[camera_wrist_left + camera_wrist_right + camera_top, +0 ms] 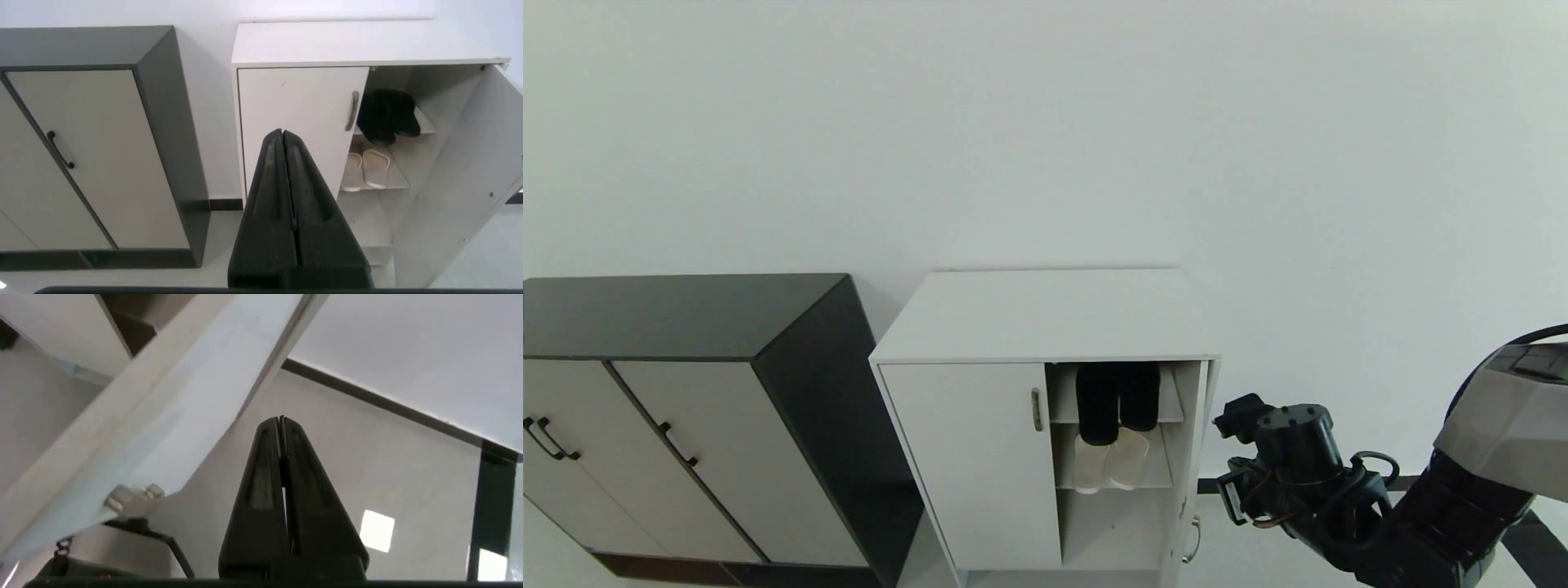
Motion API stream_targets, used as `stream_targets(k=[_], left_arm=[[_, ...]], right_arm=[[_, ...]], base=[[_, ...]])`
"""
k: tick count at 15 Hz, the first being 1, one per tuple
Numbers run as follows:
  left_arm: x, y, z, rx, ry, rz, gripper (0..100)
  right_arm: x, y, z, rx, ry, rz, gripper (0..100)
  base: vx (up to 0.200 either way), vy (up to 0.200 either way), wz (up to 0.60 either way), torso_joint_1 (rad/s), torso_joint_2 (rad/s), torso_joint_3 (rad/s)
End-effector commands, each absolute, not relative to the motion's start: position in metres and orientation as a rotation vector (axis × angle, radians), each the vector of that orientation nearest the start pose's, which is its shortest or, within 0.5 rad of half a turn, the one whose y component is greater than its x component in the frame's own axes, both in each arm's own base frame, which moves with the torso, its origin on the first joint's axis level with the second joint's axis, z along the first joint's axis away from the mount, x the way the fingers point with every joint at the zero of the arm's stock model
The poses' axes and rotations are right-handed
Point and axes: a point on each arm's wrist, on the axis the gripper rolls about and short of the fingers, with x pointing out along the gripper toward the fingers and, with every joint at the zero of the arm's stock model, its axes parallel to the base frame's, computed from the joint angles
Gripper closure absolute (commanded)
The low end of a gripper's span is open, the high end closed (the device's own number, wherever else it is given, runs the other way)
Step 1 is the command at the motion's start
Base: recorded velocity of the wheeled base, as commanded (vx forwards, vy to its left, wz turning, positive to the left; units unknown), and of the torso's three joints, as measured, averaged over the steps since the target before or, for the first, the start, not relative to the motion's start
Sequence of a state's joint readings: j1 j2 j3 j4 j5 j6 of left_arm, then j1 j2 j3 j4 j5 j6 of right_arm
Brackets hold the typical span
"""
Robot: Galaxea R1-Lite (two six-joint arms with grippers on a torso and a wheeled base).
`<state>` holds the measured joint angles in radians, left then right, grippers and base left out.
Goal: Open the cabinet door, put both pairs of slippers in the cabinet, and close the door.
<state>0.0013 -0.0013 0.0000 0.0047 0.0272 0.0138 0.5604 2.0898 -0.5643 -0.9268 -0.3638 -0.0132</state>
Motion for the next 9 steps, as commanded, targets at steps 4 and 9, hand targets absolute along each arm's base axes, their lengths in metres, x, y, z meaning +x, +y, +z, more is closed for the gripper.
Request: stream_targets(k=[4,9], left_arm=[[-0.023,0.001,0.075,0.014,0.006,0.029,100],[-0.023,0.001,0.075,0.014,0.005,0.029,100]], right_arm=[[0.282,0.169,0.003,-0.281,0.543,0.209,100],[0.306,0.188,0.010,-0.233,0.453,0.247,100]], base=[[0.000,0.000,0.00,0.000,0.00,0.000],[0.000,0.000,0.00,0.000,0.00,0.000]])
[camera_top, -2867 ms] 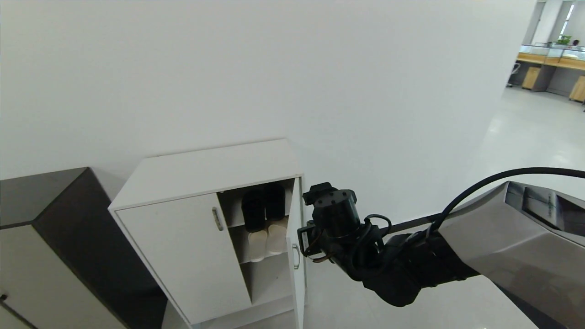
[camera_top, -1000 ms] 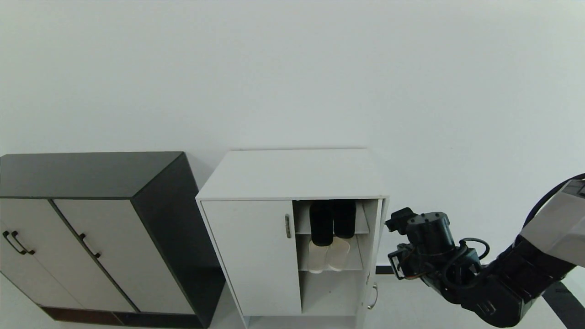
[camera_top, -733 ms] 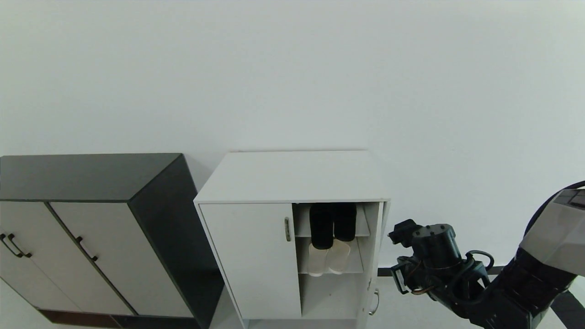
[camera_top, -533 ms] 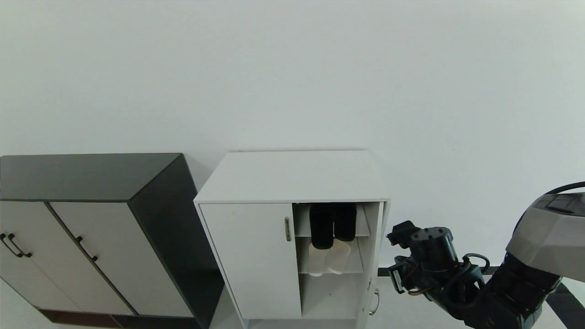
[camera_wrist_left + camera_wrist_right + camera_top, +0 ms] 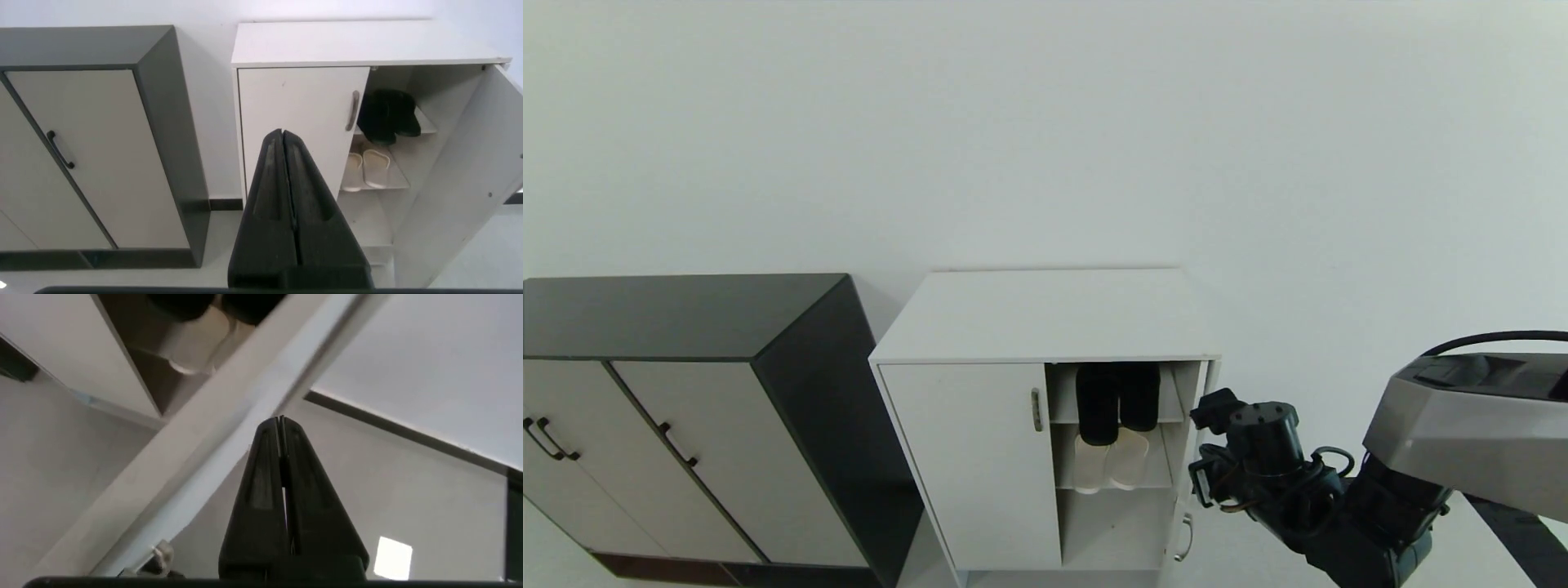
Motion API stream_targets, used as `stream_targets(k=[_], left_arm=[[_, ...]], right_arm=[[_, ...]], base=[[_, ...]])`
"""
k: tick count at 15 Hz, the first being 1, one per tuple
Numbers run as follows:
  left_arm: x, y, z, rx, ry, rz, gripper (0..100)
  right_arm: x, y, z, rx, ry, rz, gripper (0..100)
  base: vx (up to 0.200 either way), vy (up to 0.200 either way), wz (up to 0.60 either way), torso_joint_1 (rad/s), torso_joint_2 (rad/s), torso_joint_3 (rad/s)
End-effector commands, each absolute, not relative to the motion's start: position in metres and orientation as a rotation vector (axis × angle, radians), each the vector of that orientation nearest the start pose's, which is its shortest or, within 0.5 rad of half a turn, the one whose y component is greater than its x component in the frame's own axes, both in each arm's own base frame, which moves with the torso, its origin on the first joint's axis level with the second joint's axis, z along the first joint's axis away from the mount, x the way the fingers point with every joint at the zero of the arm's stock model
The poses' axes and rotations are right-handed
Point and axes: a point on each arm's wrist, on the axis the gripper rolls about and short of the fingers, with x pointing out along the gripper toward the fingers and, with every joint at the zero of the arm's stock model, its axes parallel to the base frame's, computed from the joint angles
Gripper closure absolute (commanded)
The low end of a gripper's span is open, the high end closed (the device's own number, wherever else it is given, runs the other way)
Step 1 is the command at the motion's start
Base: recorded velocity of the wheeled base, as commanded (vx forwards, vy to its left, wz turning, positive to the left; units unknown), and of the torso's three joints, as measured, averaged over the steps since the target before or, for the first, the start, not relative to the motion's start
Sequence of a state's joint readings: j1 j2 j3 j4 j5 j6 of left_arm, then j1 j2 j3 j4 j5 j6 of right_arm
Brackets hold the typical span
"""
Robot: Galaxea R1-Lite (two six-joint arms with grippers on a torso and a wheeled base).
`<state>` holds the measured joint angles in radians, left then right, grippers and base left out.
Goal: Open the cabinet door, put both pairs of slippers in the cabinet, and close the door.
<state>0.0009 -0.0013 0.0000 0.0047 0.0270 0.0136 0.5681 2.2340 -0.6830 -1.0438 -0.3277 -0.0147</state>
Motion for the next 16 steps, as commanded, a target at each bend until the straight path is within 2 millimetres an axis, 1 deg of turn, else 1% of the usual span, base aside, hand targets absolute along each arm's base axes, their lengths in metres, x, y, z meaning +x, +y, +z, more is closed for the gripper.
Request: stream_targets(k=[1,5,6,8,11,16], left_arm=[[-0.023,0.001,0.075,0.014,0.005,0.029,100],[-0.023,0.001,0.075,0.014,0.005,0.029,100],[-0.023,0.001,0.075,0.014,0.005,0.029,100],[-0.023,0.001,0.075,0.014,0.005,0.029,100],[-0.023,0.001,0.075,0.014,0.005,0.031,100],[-0.023,0.001,0.075,0.014,0.005,0.029,100]], right_arm=[[0.311,0.193,0.011,-0.225,0.436,0.250,100],[0.338,0.211,0.008,-0.195,0.372,0.252,100],[0.348,0.217,0.006,-0.185,0.352,0.253,100],[0.359,0.225,0.003,-0.167,0.326,0.272,100],[0.372,0.232,0.000,-0.155,0.300,0.277,100],[0.391,0.240,0.002,-0.142,0.275,0.270,100]], base=[[0.000,0.000,0.00,0.000,0.00,0.000],[0.000,0.000,0.00,0.000,0.00,0.000],[0.000,0.000,0.00,0.000,0.00,0.000],[0.000,0.000,0.00,0.000,0.00,0.000],[0.000,0.000,0.00,0.000,0.00,0.000],[0.000,0.000,0.00,0.000,0.00,0.000]])
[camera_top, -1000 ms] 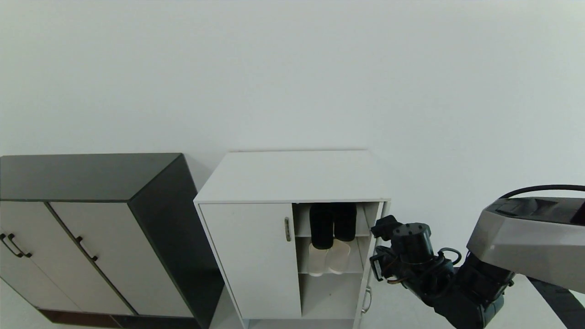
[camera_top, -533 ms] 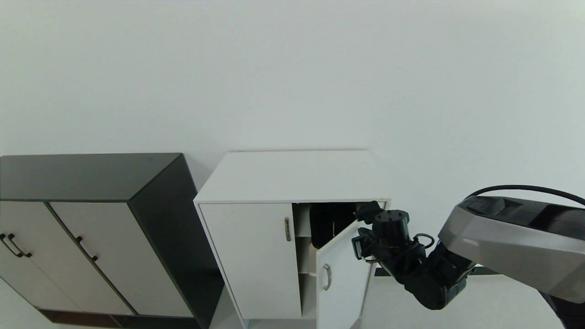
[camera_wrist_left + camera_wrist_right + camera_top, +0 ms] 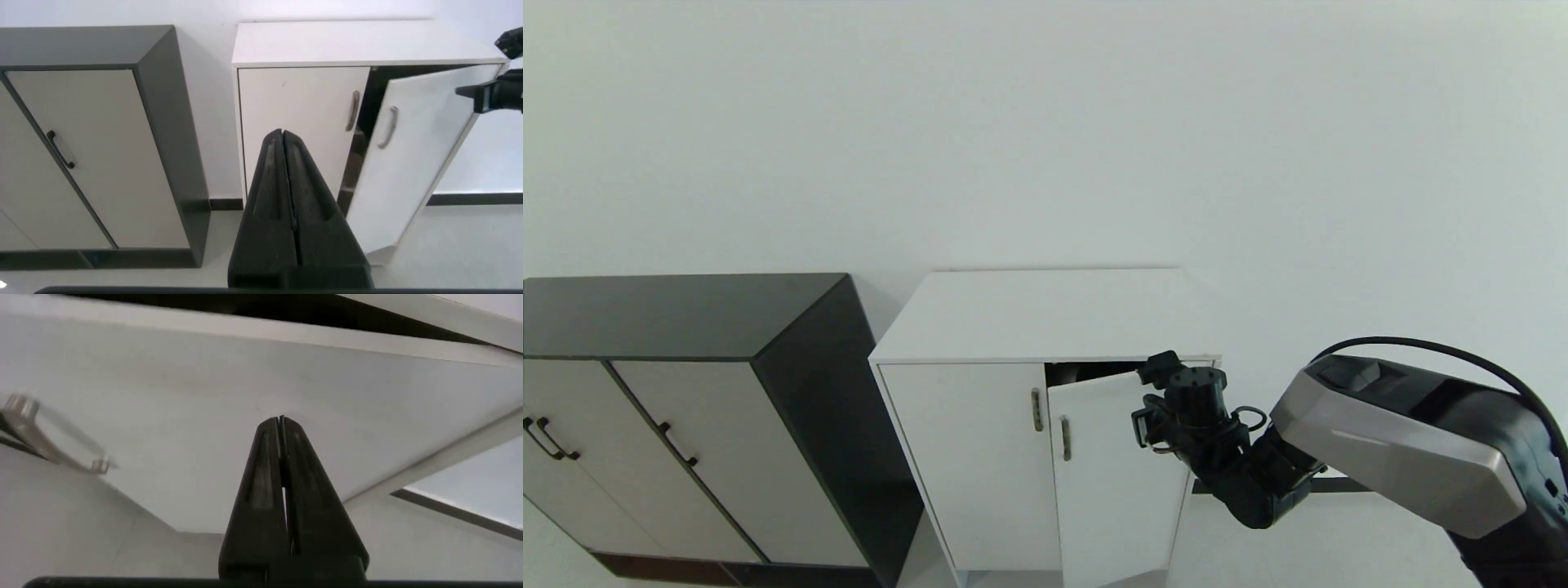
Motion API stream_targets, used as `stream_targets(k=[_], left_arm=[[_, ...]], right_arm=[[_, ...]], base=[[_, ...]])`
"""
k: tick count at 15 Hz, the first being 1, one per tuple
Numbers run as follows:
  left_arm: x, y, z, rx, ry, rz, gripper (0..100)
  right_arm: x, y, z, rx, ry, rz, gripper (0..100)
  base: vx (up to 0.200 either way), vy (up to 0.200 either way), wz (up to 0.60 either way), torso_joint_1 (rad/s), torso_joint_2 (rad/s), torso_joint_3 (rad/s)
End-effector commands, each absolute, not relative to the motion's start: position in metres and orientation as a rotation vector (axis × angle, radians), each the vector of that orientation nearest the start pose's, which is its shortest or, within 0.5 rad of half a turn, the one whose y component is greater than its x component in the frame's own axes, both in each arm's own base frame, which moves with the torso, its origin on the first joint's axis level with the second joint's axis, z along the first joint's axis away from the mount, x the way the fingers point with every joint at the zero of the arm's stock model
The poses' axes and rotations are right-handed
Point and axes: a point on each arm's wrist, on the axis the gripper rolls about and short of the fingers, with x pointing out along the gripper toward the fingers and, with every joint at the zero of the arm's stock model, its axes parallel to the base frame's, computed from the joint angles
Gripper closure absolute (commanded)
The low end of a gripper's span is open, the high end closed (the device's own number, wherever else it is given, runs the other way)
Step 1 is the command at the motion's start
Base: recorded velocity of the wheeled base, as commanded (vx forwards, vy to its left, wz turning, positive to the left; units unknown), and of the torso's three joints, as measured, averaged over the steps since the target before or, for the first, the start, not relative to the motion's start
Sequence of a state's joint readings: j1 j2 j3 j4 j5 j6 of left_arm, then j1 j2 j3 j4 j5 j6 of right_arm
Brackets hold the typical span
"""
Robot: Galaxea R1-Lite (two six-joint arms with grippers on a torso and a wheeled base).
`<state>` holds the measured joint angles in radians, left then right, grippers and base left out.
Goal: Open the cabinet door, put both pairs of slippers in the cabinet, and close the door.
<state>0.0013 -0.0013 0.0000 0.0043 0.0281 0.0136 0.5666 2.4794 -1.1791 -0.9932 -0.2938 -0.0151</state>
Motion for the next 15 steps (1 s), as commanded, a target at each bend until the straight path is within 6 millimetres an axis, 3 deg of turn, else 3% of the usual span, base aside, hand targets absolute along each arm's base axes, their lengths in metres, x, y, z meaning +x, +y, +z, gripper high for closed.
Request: stream_targets(k=[1,15], left_arm=[[-0.0228,0.0006,0.0750,0.014,0.005,0.029,100],[-0.0228,0.0006,0.0750,0.012,0.005,0.031,100]], right_arm=[[0.3942,0.2411,0.0015,-0.140,0.271,0.269,100],[0.4022,0.2419,-0.0042,-0.133,0.262,0.261,100]], base=[[0.000,0.000,0.00,0.000,0.00,0.000],[0.000,0.000,0.00,0.000,0.00,0.000]])
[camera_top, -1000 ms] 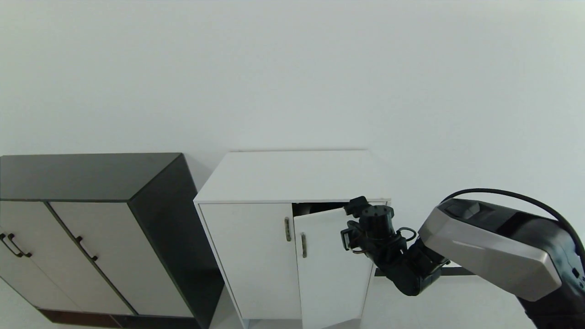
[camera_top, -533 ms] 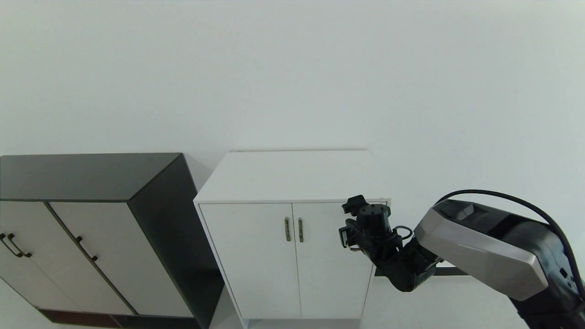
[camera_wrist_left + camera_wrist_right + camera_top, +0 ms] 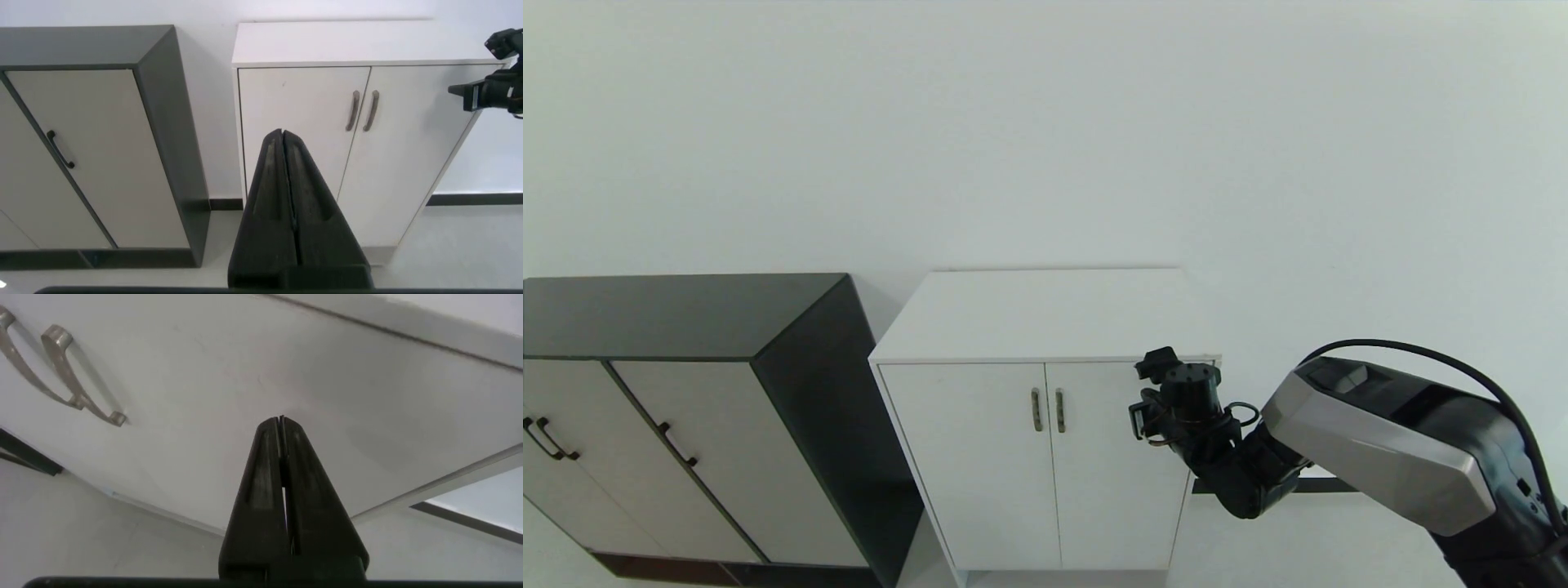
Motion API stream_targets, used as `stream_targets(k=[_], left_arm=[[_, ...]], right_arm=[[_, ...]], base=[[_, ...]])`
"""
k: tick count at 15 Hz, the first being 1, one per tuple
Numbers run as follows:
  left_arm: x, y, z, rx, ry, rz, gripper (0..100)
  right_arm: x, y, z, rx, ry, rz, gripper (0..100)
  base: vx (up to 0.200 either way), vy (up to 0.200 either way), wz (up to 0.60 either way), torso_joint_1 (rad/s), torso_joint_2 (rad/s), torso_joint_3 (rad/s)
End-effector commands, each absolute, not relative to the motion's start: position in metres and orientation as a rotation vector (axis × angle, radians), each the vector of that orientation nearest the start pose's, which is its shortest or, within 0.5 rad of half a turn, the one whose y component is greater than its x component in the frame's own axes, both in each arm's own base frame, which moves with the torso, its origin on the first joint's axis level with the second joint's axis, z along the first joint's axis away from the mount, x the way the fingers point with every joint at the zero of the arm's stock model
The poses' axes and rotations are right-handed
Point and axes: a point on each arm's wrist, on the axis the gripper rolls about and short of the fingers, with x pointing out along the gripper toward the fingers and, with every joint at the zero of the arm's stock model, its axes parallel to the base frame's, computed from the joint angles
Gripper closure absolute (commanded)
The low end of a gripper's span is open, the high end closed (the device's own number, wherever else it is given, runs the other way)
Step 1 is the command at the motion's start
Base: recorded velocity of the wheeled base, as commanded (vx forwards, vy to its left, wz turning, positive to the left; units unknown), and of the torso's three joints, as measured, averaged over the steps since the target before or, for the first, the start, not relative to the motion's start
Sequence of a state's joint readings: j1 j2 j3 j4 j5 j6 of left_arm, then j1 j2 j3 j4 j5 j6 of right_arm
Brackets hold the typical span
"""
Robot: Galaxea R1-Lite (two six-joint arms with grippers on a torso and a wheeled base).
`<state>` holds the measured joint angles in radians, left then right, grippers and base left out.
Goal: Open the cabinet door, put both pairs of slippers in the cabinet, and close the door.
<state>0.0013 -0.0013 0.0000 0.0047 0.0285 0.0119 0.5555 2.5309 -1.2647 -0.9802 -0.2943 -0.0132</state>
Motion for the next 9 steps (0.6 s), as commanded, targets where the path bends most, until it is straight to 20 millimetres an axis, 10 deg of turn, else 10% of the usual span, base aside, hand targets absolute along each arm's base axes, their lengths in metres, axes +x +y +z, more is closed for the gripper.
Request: stream_targets(k=[1,9], left_arm=[[-0.023,0.001,0.075,0.014,0.005,0.029,100],[-0.023,0.001,0.075,0.012,0.005,0.031,100]], right_arm=[[0.405,0.240,-0.004,-0.130,0.258,0.255,100],[0.416,0.235,-0.007,-0.121,0.244,0.233,100]], base=[[0.000,0.000,0.00,0.000,0.00,0.000],[0.000,0.000,0.00,0.000,0.00,0.000]])
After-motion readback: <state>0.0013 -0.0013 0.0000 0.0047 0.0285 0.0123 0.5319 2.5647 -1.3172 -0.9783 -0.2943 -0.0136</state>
